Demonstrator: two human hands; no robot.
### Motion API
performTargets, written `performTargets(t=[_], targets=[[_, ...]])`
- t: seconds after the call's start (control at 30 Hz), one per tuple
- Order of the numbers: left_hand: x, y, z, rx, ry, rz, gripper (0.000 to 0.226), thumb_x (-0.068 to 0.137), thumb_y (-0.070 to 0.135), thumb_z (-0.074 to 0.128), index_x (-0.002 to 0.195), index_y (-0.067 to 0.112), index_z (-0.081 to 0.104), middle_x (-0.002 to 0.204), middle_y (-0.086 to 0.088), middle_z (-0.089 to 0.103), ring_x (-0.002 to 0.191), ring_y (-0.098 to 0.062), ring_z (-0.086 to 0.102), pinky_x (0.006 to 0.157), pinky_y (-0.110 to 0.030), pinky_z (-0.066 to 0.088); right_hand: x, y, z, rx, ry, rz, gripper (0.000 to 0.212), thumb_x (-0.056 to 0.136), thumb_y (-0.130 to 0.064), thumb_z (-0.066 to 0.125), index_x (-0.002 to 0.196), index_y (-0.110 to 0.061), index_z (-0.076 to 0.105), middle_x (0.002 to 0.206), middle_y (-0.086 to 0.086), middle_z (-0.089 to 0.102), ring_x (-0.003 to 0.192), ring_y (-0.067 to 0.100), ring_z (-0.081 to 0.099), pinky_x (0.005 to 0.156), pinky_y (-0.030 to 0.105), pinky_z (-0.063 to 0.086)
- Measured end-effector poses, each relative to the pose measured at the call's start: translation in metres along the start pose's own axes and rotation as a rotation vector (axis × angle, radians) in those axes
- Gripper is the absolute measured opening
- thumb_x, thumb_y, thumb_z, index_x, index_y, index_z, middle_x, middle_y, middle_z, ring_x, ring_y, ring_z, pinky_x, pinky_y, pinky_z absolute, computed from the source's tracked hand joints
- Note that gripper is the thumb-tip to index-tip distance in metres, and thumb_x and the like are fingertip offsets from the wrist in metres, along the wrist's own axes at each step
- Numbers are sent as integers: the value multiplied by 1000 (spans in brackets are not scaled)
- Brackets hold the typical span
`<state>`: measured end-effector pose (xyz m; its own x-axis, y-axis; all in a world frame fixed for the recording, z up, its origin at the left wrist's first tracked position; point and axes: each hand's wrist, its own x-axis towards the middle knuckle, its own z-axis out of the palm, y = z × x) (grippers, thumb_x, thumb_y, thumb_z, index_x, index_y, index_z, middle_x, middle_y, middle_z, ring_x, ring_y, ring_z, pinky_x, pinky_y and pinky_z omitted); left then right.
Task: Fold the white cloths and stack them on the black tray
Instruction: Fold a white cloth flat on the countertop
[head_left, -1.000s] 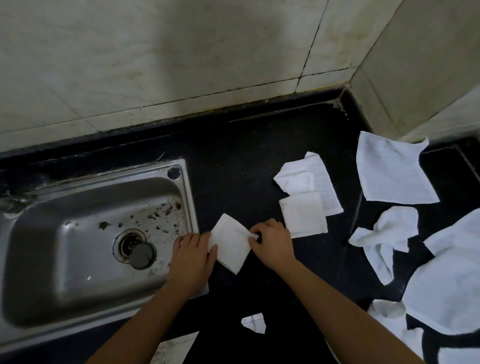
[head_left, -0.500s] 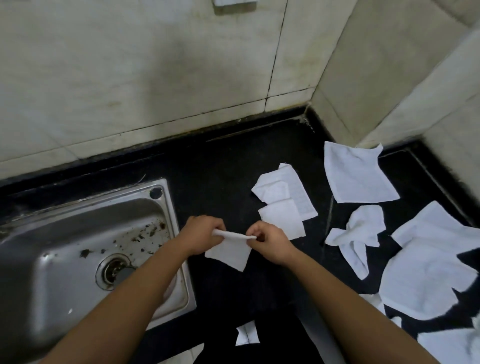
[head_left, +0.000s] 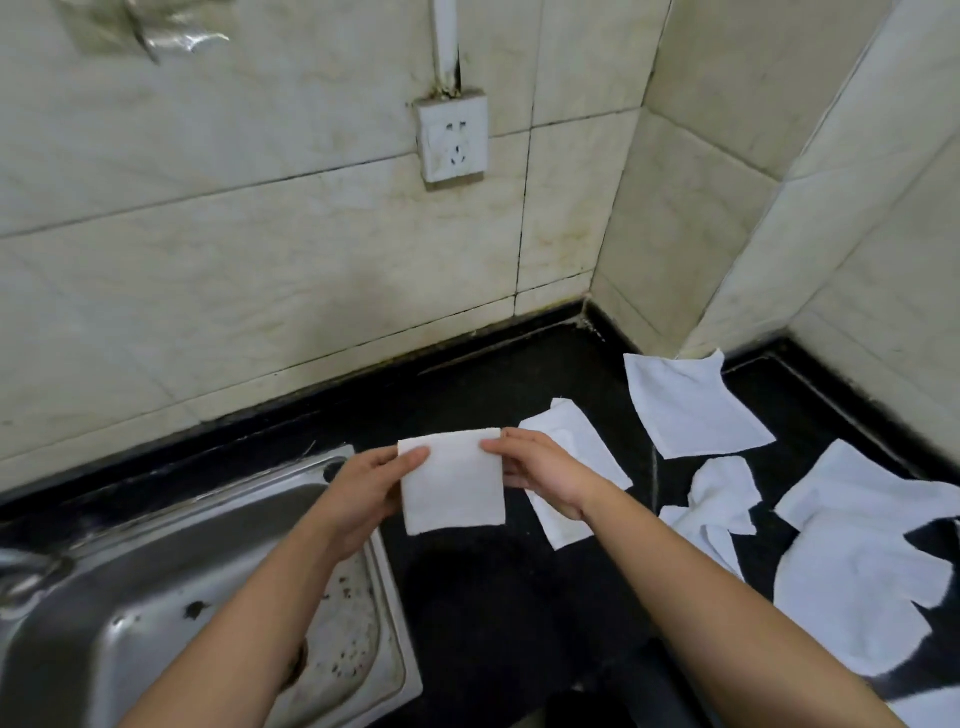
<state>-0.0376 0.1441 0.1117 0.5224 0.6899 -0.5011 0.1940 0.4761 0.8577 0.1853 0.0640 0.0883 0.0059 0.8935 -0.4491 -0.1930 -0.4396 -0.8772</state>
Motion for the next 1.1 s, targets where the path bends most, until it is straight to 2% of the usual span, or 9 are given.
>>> performTargets(t=[0.1, 0.23, 0.33, 0.4, 0.53, 0.7, 0.87, 1.0, 1.1], targets=[[-3, -10, 3, -103, 23, -54, 34, 94, 34, 63, 122, 15, 66, 114, -11, 73, 106, -29, 70, 89, -48, 56, -11, 5, 12, 66, 25, 23, 28, 99, -35, 59, 113, -11, 63, 117, 9, 73, 111, 25, 69, 102, 41, 51], [-3, -40, 16, -64, -43, -195, 28, 99, 37, 56, 120, 19, 62, 114, -8, 72, 105, -27, 70, 84, -46, 58, -35, 38, 14, 60, 152, 94, 27, 100, -41, 56, 113, -17, 59, 116, 5, 73, 106, 22, 71, 96, 40, 55], [-1, -57, 27, 8, -176, -260, 26, 95, 18, 62, 121, 16, 59, 121, -14, 68, 106, -32, 68, 80, -46, 58, -62, 68, 9, 151, 225, 125, 35, 95, -30, 66, 126, -18, 55, 119, 6, 72, 107, 23, 71, 98, 44, 55], [2, -64, 37, 61, -263, -261, 39, 89, 0, 60, 124, 17, 57, 125, -16, 65, 110, -34, 66, 83, -48, 58, -84, 84, 4, 145, 260, 133, 44, 89, -17, 72, 129, -23, 54, 122, 9, 69, 108, 23, 70, 97, 46, 55], [0, -73, 72, 151, -382, -250, 57, 84, -15, 52, 127, 22, 55, 127, -21, 58, 114, -37, 62, 84, -48, 57, -134, 105, -9, 136, 355, 131, 57, 85, 2, 69, 132, -26, 51, 123, 16, 62, 108, 24, 69, 89, 43, 59], [-24, -80, 138, 301, -481, -167, 63, 84, -14, 56, 125, 34, 55, 125, -18, 57, 112, -36, 62, 90, -55, 56, -211, 125, -29, 181, 532, 66, 55, 84, 11, 62, 128, -22, 55, 107, 14, 66, 103, 27, 70, 87, 48, 60], [-71, -82, 224, 454, -617, -14, 67, 87, -9, 60, 134, 36, 45, 120, -14, 62, 109, -30, 65, 85, -47, 59, -315, 144, -42, 250, 711, -15, 54, 85, 10, 60, 129, -22, 56, 97, 9, 62, 89, 17, 69, 74, 34, 59], [-129, -113, 306, 485, -713, 47, 66, 87, -7, 63, 138, 31, 45, 119, -14, 62, 107, -28, 67, 78, -39, 60, -422, 182, -45, 313, 895, -109, 52, 84, 7, 62, 127, -21, 57, 115, 28, 63, 94, 24, 70, 71, 34, 59], [-199, -166, 375, 533, -795, 60, 64, 87, -7, 62, 137, 29, 45, 118, -11, 61, 106, -27, 65, 70, -34, 58, -525, 234, -35, 378, 1031, -138, 54, 84, 7, 63, 130, -20, 54, 100, 17, 68, 90, 20, 71, 72, 34, 58]])
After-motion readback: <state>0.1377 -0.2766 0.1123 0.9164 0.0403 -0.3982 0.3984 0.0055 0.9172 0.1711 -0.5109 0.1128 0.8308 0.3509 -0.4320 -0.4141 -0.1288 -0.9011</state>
